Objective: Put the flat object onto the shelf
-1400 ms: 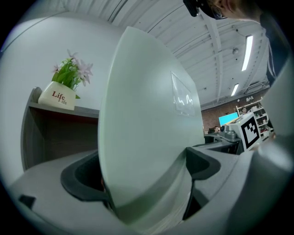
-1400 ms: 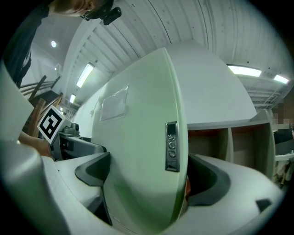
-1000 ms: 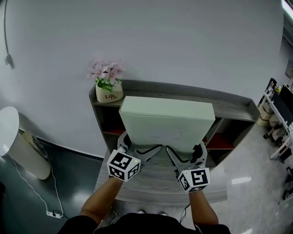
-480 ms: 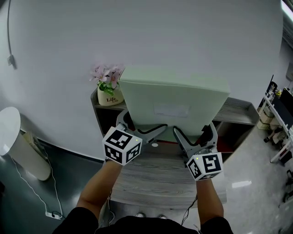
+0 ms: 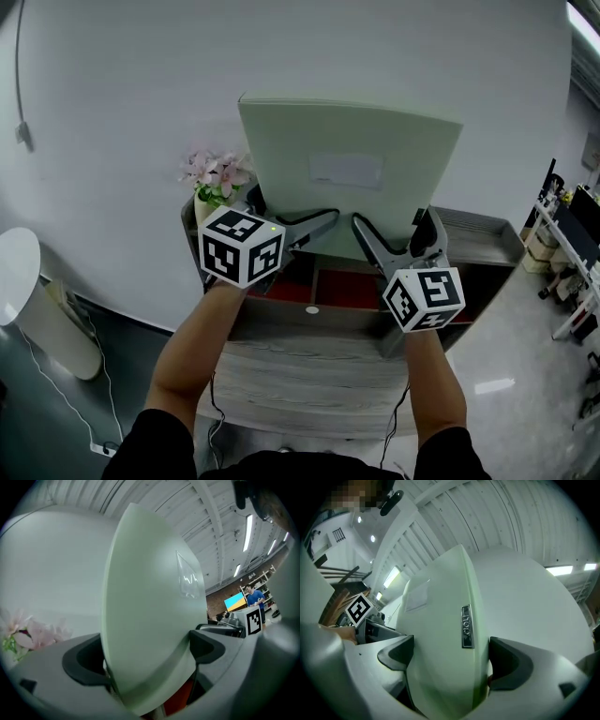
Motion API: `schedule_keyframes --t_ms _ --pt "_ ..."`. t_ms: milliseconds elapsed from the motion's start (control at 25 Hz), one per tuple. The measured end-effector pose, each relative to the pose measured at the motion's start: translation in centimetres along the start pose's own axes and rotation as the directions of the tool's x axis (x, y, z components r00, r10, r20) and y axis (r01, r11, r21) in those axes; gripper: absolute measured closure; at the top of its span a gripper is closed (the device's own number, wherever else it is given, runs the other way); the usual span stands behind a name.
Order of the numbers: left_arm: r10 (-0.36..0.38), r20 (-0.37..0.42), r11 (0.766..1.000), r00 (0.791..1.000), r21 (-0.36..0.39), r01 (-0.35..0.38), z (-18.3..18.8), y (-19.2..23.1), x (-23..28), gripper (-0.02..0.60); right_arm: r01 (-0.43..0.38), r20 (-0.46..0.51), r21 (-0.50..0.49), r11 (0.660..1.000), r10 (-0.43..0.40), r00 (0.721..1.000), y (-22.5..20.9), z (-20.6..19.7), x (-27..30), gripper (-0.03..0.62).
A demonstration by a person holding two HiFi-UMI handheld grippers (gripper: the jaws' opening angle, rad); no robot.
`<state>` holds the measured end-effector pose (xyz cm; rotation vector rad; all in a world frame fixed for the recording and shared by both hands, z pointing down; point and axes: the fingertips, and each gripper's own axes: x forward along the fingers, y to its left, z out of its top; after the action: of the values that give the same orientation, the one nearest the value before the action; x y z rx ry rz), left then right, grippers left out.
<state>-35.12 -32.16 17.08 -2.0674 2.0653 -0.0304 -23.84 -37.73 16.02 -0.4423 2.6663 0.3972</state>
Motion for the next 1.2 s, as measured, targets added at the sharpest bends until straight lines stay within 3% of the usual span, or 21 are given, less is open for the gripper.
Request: schedule_keyframes --t_ms 200,480,760,960,1200 --pt "0.000 -0.034 0.999 0.999 -0.050 -0.002 -0.1 1.9 2.8 0.025 0.002 -0.028 0.048 0.999 -0.001 1.000 -2.2 -0.7 2.6 0.097" --pt "0.025 -0.103 0.997 0.994 -0.069 -0.032 -2.2 4.5 6.5 0.025 -0.007 -0.087 0.191 0.982 0.024 0.996 -5.0 -4.2 5.8 0.097" --pt "0.032 -0.139 0.991 0.990 -0.121 -0.049 -3.7 6.2 8.4 0.025 -0.031 -0.126 0.202 0.979 0.057 0.990 -6.1 -5.9 7.9 0.097" --pt "0.047 -0.152 0.993 0.987 -0.103 -0.063 -4.1 6.9 9.4 0.025 -0.048 -0.157 0.216 0.975 0.083 0.984 -6.7 -7.4 8.7 0.097" --pt "0.065 -0.112 0.994 0.992 -0.085 -0.074 -4.2 7.0 9.8 0.025 -0.053 -0.199 0.172 0.984 0.087 0.976 -6.9 -8.5 9.1 0.097"
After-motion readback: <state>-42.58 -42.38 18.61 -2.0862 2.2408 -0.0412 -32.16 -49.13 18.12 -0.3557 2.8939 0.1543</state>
